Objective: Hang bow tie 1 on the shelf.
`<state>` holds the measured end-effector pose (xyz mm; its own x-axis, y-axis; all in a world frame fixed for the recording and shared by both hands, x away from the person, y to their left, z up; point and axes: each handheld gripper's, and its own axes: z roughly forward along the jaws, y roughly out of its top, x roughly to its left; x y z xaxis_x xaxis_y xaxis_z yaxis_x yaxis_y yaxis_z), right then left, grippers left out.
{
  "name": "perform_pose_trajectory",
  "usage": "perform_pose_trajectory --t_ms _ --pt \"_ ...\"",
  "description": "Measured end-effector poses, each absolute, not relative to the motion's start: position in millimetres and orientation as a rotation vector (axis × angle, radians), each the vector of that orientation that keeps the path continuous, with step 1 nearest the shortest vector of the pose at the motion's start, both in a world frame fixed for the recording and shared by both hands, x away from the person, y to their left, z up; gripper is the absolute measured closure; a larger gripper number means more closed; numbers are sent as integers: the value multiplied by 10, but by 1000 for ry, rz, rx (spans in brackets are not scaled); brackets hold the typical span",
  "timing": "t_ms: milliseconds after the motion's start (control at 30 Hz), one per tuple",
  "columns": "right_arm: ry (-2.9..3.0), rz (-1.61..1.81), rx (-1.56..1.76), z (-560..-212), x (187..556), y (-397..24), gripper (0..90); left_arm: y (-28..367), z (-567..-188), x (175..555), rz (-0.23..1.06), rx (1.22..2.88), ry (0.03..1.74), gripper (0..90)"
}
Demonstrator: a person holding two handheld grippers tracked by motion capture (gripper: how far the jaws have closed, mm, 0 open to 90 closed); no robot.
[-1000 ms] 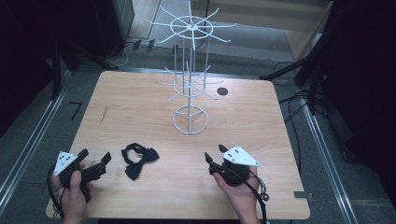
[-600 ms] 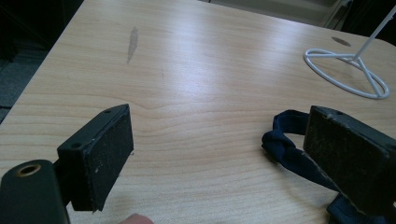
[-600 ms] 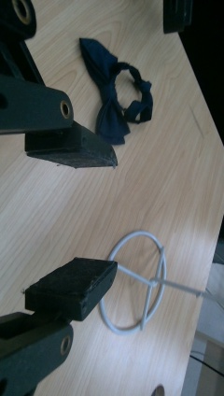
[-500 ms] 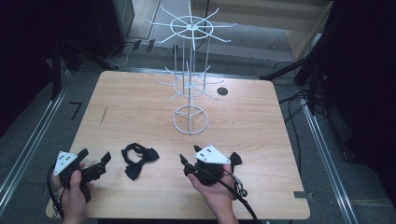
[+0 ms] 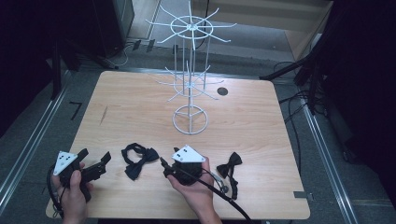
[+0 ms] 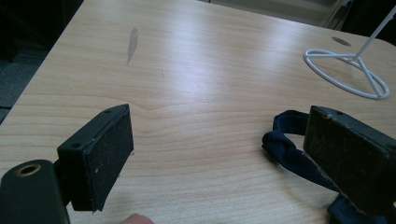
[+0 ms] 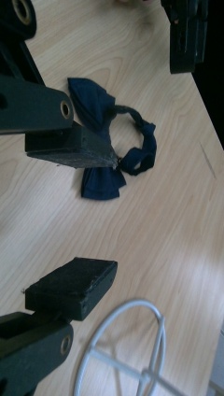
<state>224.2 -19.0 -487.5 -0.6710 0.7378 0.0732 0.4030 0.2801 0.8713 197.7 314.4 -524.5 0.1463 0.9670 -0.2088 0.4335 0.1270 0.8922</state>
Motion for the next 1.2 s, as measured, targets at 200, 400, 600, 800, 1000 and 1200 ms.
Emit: perform_pose_trajectory --t_ms 200,400,600,800,1000,1200 --pt "2252 1349 1012 -4960 2298 76 445 3137 -5243 1975 708 1469 1436 93" --pt "2274 1339 1009 -5009 2370 235 448 3142 -5244 1977 706 1468 1433 93" --pt "2300 1318 1007 -5038 2424 339 466 3144 -5242 1982 705 1470 1434 93" --pt "2314 1314 1000 -5056 2504 460 497 3144 -5242 1985 703 1471 1435 93" --pt "2321 1314 1004 -5072 2582 564 543 3151 -5244 1990 699 1468 1431 93" --pt "2359 1275 1034 -5162 2673 700 527 3150 -5244 1989 698 1469 1430 93"
